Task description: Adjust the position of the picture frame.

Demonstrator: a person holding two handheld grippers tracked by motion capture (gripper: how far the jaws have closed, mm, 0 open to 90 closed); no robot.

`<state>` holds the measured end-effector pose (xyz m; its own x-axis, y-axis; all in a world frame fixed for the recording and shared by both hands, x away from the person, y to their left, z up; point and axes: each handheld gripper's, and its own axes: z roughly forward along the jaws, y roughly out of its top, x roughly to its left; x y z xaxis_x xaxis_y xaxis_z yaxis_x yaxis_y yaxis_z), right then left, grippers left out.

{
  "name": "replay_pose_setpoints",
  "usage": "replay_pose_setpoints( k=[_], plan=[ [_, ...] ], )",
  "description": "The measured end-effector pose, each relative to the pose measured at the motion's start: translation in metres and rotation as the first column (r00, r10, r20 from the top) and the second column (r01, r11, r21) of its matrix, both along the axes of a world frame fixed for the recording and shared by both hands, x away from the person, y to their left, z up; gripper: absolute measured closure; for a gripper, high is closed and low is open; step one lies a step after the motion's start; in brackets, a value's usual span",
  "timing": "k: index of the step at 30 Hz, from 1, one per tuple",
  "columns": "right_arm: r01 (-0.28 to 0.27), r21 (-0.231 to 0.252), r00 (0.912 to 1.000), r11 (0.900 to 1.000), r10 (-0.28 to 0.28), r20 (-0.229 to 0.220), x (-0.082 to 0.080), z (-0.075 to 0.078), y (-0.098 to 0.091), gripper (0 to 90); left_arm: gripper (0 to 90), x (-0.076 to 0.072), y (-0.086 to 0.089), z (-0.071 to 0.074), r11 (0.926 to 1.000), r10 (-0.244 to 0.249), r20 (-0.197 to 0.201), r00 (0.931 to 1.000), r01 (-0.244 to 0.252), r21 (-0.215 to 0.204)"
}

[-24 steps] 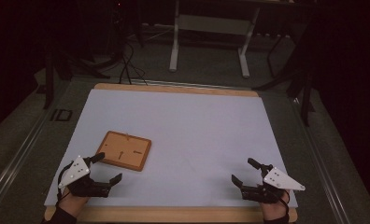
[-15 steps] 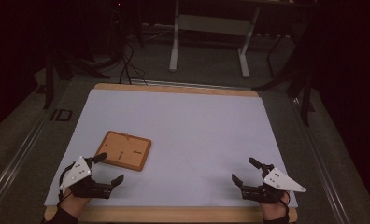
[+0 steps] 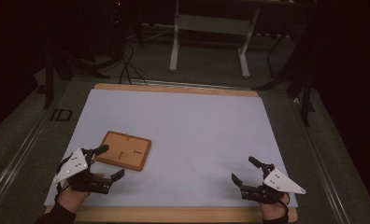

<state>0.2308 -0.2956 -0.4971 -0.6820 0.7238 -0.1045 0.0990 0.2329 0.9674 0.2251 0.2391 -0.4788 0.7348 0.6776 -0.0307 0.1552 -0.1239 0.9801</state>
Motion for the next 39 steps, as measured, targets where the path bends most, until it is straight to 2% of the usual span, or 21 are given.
replay_pose_setpoints(
  k=[2,5,9,15,17,18,20,22,27,29,30,32,35,36,38,39],
  plan=[
    [-0.005,0.002,1.0,1.0,0.005,-0.002,0.0,-0.001,0.0,13.5,2.9,0.003,0.0,0.006,1.0,-0.004,-0.052,0.9986,0.004,0.001],
    [-0.025,0.023,0.9997,0.9994,0.025,-0.005,0.001,-0.001,-0.001,13.4,3.3,0.008,0.0,0.011,0.9999,0.013,-0.085,0.9963,-0.012,0.002],
    [-0.027,0.02,0.9996,0.9994,0.027,-0.002,0.0,-0.001,0.0,13.2,2.4,0.018,0.001,0.015,0.9999,-0.001,-0.096,0.9954,0.003,0.015],
    [-0.032,0.022,0.9995,0.9993,0.032,-0.005,0.001,-0.002,0.001,12.9,2.4,0.044,0.005,0.016,0.9975,0.064,-0.11,0.9918,-0.061,0.035],
    [-0.036,0.026,0.9993,0.999,0.037,-0.007,0.001,-0.002,0.001,12.9,2.4,0.044,0.005,0.016,0.9975,0.064,-0.11,0.9918,-0.061,0.035],
    [-0.038,0.027,0.9992,0.9989,0.039,-0.012,0.002,-0.002,0.001,12.8,2.5,0.062,0.006,0.01,0.9922,0.11,-0.124,0.9862,-0.101,0.073],
    [-0.042,0.025,0.999,0.9988,0.042,-0.016,0.002,-0.002,0.001,12.8,4.1,0.071,0.007,0.004,0.9877,0.14,-0.123,0.9825,-0.13,0.088],
    [-0.043,0.021,0.9989,0.9989,0.043,-0.017,0.002,-0.002,0.001,12.9,4.7,0.079,0.007,-0.002,0.9851,0.15,-0.141,0.9786,-0.136,0.106],
    [-0.052,0.023,0.9982,0.9984,0.053,-0.027,0.003,-0.003,0.001,12.9,11.5,0.096,0.004,-0.019,0.9772,0.183,-0.183,0.9659,-0.159,0.141],
    [-0.053,0.023,0.9982,0.9983,0.054,-0.028,0.003,-0.003,0.001,12.9,11.9,0.096,0.004,-0.019,0.9772,0.183,-0.183,0.9659,-0.159,0.141],
    [-0.056,0.025,0.998,0.9981,0.056,-0.028,0.003,-0.003,0.001,12.9,13.8,0.105,0.001,-0.027,0.973,0.194,-0.208,0.9587,-0.161,0.165],
    [-0.059,0.025,0.9977,0.9979,0.06,-0.03,0.003,-0.003,0.0,12.9,14.9,0.111,-0.001,-0.031,0.9693,0.204,-0.23,0.9514,-0.164,0.184],
    [-0.065,0.027,0.9972,0.9975,0.066,-0.035,0.003,-0.003,0.0,12.9,21.7,0.117,-0.004,-0.036,0.9579,0.238,-0.232,0.9431,-0.189,0.216],
    [-0.066,0.026,0.9972,0.9975,0.067,-0.034,0.003,-0.004,0.0,12.9,23.1,0.118,-0.005,-0.037,0.9573,0.24,-0.238,0.9411,-0.189,0.219],
    [-0.071,0.03,0.9967,0.997,0.072,-0.038,0.003,-0.004,0.0,12.9,29.5,0.122,-0.007,-0.041,0.9512,0.253,-0.245,0.9359,-0.194,0.24],
    [-0.072,0.028,0.9966,0.997,0.073,-0.038,0.003,-0.004,0.0,13.0,31.9,0.123,-0.007,-0.042,0.952,0.25,-0.255,0.934,-0.189,0.241]
  ],
)
